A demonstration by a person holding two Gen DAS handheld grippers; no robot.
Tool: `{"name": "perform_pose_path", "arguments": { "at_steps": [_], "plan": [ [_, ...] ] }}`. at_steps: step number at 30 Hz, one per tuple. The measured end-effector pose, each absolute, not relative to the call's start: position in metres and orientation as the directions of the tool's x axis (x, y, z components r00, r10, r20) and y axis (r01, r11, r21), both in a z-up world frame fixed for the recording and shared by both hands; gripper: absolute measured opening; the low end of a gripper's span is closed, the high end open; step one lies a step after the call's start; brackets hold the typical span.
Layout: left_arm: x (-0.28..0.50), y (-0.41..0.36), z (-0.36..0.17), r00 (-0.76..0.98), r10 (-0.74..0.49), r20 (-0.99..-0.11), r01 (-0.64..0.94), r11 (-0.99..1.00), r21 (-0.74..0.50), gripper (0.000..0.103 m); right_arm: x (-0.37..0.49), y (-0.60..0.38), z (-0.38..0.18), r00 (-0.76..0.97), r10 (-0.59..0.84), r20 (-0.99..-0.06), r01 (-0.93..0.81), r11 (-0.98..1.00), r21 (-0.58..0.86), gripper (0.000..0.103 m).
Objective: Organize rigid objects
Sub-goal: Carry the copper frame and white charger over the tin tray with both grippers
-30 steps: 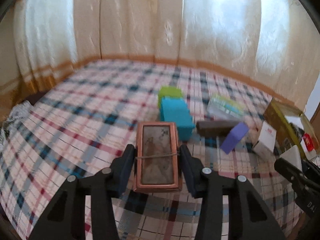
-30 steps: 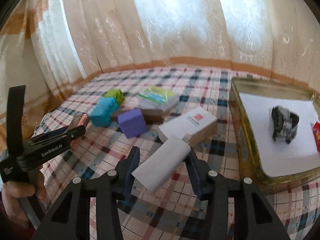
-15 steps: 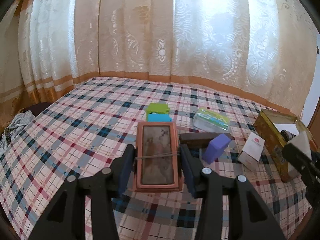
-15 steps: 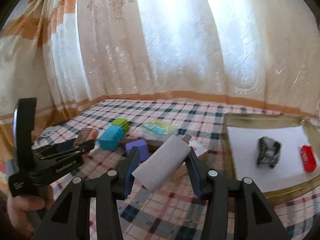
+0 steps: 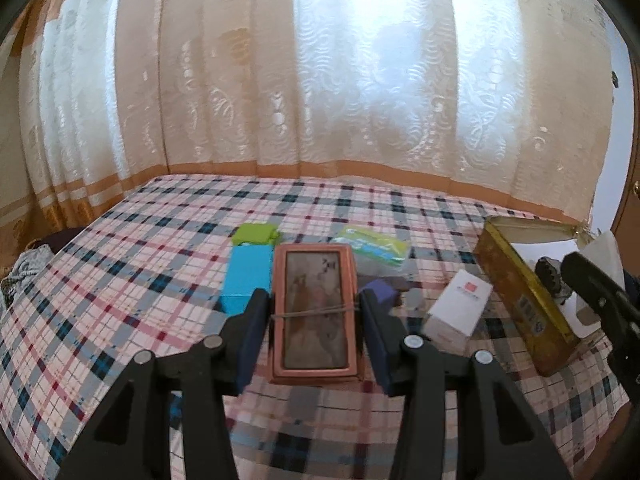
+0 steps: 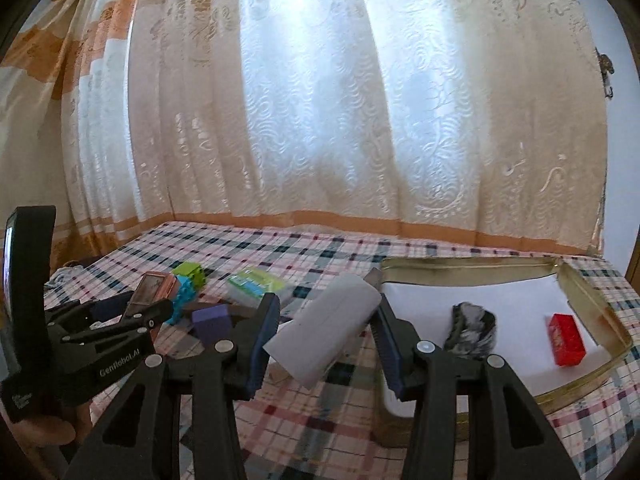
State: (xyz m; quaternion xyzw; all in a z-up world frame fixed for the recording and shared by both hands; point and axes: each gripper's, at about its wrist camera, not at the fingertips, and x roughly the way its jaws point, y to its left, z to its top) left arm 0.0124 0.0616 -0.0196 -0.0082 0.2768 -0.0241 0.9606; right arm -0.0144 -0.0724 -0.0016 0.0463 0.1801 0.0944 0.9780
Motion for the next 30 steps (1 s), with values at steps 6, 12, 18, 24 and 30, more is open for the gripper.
{"name": "perform_pose_path", "arguments": {
  "at_steps": [6, 12, 18, 24, 30],
  "plan": [
    [0.011, 0.041, -0.012, 0.855, -0.071, -0.514, 0.071, 0.997, -0.018, 0.046, -0.014, -0.081, 0.000, 0.927, 0.176, -0.332, -0.147, 0.983, 0.111, 0.049],
    [0.013, 0.020, -0.003, 0.861, -0.098, -0.499, 0.104, 0.994, -0.016, 0.046, -0.017, -0.090, 0.004, 0.945, 0.131, -0.301, -0.113, 0.991, 0.076, 0.049],
    [0.013, -0.002, 0.006, 0.867, -0.130, -0.482, 0.140, 0.990, -0.015, 0.046, -0.015, -0.108, 0.004, 0.950, 0.102, -0.297, -0.080, 0.993, 0.085, 0.049],
    [0.017, -0.018, 0.007, 0.861, -0.154, -0.484, 0.165, 0.986, -0.022, 0.046, -0.010, -0.121, 0.003, 0.949, 0.066, -0.308, -0.044, 0.996, 0.079, 0.049],
    [0.020, -0.038, 0.008, 0.856, -0.184, -0.483, 0.194, 0.981, -0.030, 0.046, -0.004, -0.137, 0.002, 0.949, 0.032, -0.315, -0.006, 0.997, 0.081, 0.049]
  ]
}}
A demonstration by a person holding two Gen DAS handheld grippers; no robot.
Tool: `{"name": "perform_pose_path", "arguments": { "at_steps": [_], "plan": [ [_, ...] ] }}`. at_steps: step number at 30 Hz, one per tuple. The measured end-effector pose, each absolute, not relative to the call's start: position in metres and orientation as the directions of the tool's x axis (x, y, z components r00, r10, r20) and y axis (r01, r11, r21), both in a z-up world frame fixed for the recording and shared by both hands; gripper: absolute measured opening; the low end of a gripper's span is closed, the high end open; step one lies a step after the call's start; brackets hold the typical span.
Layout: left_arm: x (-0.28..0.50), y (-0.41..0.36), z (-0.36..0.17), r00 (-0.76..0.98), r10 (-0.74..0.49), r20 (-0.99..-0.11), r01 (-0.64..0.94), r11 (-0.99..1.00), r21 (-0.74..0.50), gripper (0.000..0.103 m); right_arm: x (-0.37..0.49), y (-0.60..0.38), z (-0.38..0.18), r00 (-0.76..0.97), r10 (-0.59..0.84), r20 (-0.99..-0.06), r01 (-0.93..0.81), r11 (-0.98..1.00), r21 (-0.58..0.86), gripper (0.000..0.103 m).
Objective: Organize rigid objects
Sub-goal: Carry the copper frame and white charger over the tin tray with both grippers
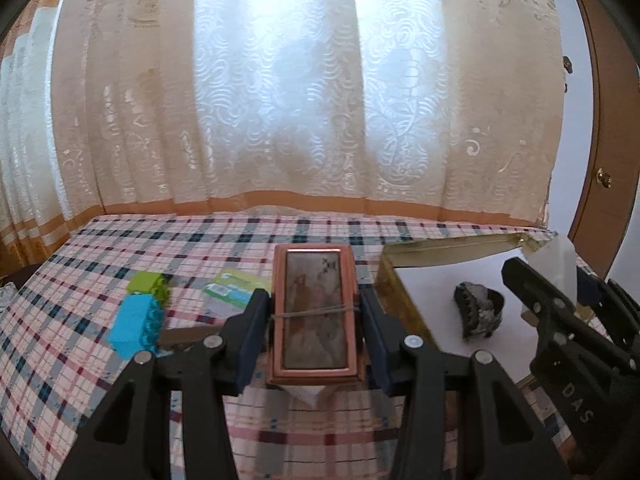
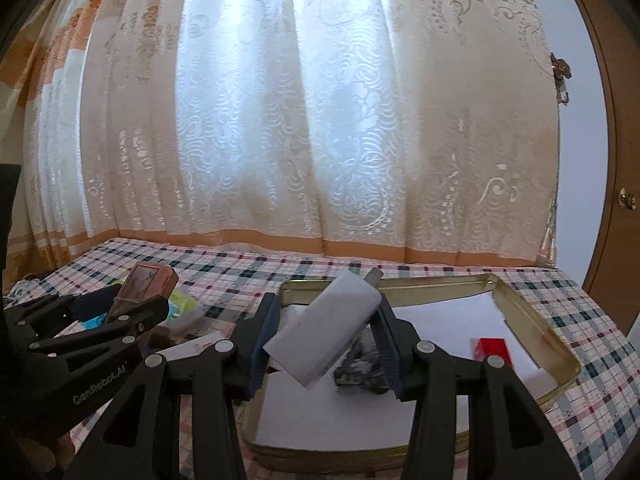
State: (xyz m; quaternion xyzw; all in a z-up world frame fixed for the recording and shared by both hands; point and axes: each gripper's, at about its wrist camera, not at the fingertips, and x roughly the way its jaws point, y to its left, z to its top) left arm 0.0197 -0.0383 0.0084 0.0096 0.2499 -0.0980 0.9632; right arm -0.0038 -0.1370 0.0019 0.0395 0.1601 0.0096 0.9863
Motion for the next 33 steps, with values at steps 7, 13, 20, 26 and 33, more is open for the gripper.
{"name": "perform_pose_path", "arguments": {
  "at_steps": [7, 13, 20, 26, 33],
  "plan": [
    [0.021, -0.071, 0.012, 0.855, -0.220, -0.470, 0.236, 0.971, -0.026, 0.046, 0.004, -0.172, 0.000, 0.950, -0.033, -0.310, 0.058, 0.996, 0.072, 0.049],
    [0.026, -0.095, 0.011, 0.846, -0.243, -0.474, 0.263, 0.965, -0.026, 0.046, 0.009, -0.210, -0.004, 0.944, -0.127, -0.305, 0.148, 0.988, 0.046, 0.049],
    [0.030, -0.126, 0.010, 0.835, -0.273, -0.478, 0.299, 0.954, -0.024, 0.046, 0.019, -0.252, -0.012, 0.922, -0.207, -0.328, 0.233, 0.972, 0.041, 0.049],
    [0.036, -0.152, 0.005, 0.815, -0.304, -0.494, 0.331, 0.943, -0.035, 0.046, 0.024, -0.286, -0.014, 0.897, -0.278, -0.343, 0.311, 0.949, 0.044, 0.049],
    [0.040, -0.183, 0.003, 0.798, -0.328, -0.506, 0.361, 0.932, -0.035, 0.046, 0.034, -0.315, -0.021, 0.874, -0.300, -0.382, 0.345, 0.937, 0.053, 0.049]
  ]
}}
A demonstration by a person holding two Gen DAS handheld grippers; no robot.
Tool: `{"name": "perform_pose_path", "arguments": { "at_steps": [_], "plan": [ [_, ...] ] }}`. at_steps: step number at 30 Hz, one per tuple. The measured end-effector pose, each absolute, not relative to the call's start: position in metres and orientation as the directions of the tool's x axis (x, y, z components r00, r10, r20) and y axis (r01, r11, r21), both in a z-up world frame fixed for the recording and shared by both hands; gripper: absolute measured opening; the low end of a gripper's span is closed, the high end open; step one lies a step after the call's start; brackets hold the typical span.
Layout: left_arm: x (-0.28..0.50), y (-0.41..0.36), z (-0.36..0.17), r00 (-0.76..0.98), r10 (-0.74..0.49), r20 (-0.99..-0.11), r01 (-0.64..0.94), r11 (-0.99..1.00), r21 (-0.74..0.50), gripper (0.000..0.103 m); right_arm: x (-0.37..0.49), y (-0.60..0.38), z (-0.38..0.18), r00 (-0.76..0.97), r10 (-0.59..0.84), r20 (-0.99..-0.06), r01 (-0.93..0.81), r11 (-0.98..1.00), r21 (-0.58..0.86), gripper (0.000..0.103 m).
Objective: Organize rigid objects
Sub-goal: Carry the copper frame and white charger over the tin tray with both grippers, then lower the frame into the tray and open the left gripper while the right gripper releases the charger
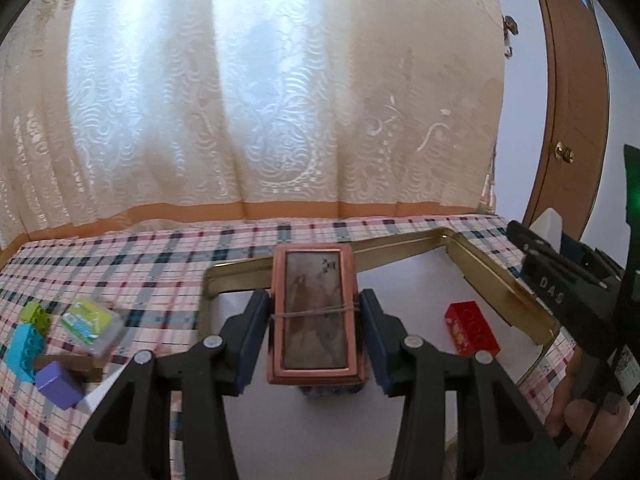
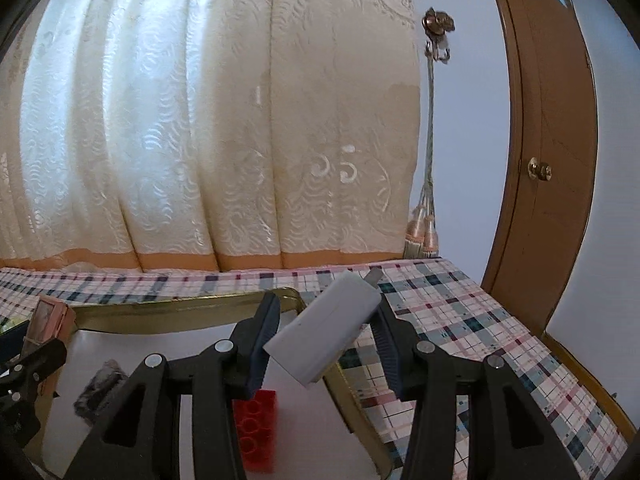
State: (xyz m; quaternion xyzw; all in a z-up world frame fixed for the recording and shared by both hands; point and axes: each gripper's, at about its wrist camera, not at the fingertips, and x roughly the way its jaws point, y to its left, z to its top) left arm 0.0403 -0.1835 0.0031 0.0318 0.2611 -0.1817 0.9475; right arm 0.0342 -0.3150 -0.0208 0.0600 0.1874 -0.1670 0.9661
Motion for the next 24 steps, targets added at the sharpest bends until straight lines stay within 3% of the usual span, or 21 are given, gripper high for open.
{"name": "perform_pose_path", "arguments": {
  "at_steps": [24],
  "plan": [
    [0.045, -0.226, -0.012, 0.753, -0.323, -0.574, 0.389, 0.921, -0.008, 0.046, 0.061, -0.291, -0.036, 0.853, -0.136, -0.504, 0.206, 0.975, 0.085, 0.049]
  ]
}}
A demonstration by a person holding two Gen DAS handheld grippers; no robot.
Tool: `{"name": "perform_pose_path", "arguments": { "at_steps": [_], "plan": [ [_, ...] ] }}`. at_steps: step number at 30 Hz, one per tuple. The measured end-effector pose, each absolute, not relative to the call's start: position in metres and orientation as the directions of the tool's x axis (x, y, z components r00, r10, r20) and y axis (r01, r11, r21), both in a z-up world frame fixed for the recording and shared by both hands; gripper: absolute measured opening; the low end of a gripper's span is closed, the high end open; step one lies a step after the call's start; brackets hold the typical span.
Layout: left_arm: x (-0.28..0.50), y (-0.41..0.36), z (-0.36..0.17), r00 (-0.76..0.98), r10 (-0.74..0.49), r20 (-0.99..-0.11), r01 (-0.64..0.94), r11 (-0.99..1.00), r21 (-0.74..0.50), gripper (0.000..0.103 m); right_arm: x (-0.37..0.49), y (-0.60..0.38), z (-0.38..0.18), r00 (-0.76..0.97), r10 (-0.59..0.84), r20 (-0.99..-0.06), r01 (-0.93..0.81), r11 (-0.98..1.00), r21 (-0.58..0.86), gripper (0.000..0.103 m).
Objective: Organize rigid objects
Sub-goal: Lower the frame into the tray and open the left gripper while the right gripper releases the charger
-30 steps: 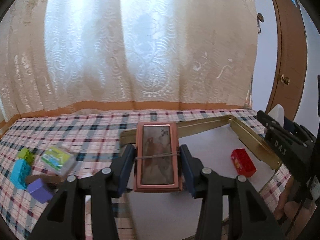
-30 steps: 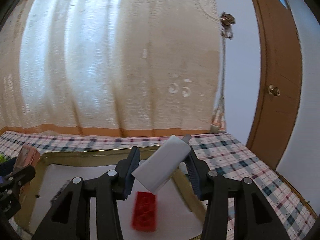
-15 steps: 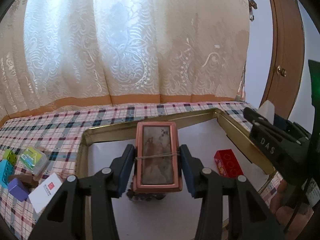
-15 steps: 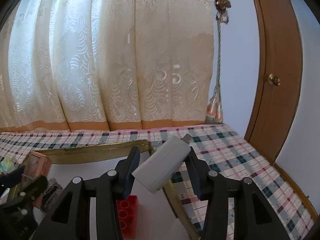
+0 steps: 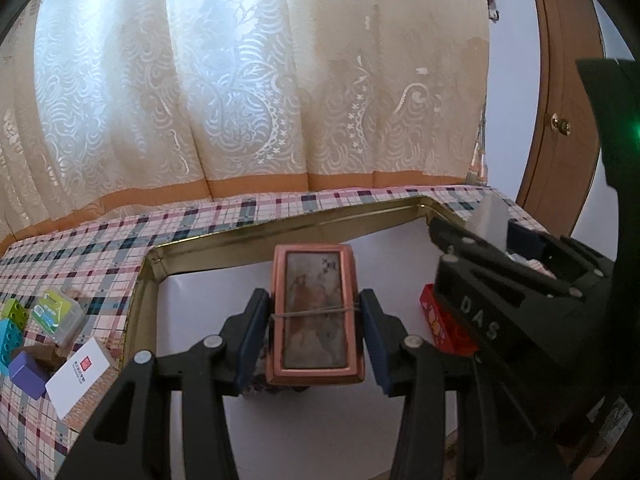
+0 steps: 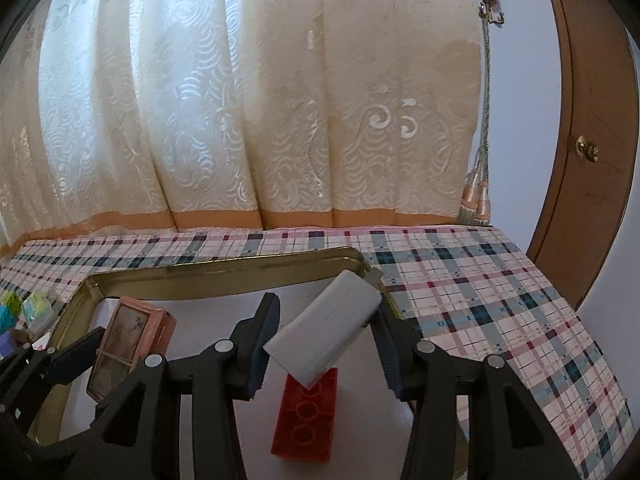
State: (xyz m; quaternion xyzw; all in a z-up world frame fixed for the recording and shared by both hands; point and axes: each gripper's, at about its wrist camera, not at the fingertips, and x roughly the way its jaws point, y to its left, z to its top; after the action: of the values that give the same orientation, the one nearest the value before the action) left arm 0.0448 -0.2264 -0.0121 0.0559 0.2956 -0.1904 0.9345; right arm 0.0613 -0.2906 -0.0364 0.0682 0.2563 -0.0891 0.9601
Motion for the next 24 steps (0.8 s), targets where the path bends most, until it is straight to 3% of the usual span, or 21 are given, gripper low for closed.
{"name": "perform_pose_path", "arguments": {
  "at_steps": [13, 15, 17, 20, 24],
  "plan": [
    [0.047, -0.232, -0.019, 0.737, -0.337, -0.586, 0.415, 0.910, -0.002, 0.048, 0.074, -0.287, -0.049, 0.824, -0.039, -0.566, 0.142, 0.980, 0.139, 0.050],
    [0.046, -0.231, -0.018, 0.745, -0.327, -0.582, 0.402, 0.916, -0.001, 0.065, 0.074, -0.288, -0.050, 0.823, -0.002, -0.569, 0.121, 0.978, 0.171, 0.053],
    [0.043, -0.229, -0.016, 0.759, -0.328, -0.563, 0.393, 0.920, -0.006, 0.099, 0.070, -0.291, -0.046, 0.835, -0.007, -0.550, 0.130, 0.974, 0.185, 0.074],
    [0.035, -0.225, -0.010, 0.792, -0.336, -0.510, 0.385, 0.923, -0.010, 0.103, 0.056, -0.295, -0.035, 0.882, -0.076, -0.464, 0.175, 0.969, 0.172, 0.086],
    [0.031, -0.221, -0.009, 0.807, -0.319, -0.498, 0.376, 0.927, 0.015, 0.103, 0.045, -0.303, -0.029, 0.901, -0.138, -0.411, 0.229, 0.957, 0.180, 0.089]
  ]
}}
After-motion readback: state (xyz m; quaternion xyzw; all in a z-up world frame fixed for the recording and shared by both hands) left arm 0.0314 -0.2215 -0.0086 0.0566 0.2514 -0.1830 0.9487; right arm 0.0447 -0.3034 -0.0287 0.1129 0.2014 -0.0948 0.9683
